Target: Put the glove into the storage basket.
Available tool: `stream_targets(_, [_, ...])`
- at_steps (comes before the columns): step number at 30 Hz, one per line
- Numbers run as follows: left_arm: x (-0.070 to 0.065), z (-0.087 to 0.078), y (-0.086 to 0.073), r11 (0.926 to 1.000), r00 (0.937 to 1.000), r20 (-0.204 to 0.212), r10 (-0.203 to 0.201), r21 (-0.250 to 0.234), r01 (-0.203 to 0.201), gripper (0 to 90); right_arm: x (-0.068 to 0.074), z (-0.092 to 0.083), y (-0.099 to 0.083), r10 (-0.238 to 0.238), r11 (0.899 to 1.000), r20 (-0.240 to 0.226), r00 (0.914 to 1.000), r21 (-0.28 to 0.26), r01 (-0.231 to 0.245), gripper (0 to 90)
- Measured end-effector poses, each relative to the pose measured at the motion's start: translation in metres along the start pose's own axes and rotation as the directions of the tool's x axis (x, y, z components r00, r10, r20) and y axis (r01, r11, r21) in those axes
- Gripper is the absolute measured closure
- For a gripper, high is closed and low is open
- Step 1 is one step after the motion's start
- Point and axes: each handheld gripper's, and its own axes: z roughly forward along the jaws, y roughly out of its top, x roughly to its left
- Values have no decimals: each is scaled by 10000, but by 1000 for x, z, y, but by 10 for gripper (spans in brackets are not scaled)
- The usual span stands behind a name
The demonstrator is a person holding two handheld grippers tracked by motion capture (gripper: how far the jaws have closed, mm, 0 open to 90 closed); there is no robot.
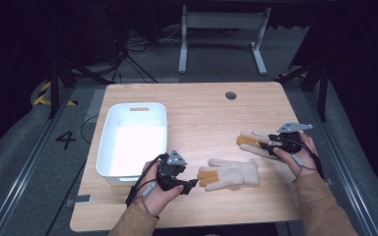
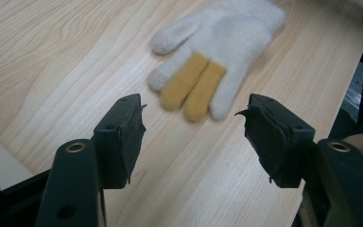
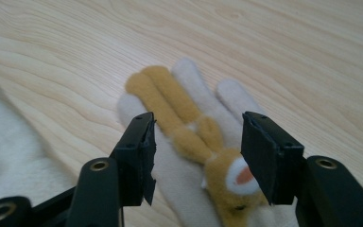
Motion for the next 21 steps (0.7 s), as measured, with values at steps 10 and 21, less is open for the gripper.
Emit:
stream_targets(10, [-1,-4,-5,10000,10000,-48,-36,15,36,382,-14,12,-5,283,9985,305,9991,458,-297,430])
stream_targets(21, [2,-5,-7,9999,9999,-116,-124,22,124,380,-16,27,-15,344,9910,321,9989,1283,-383,419])
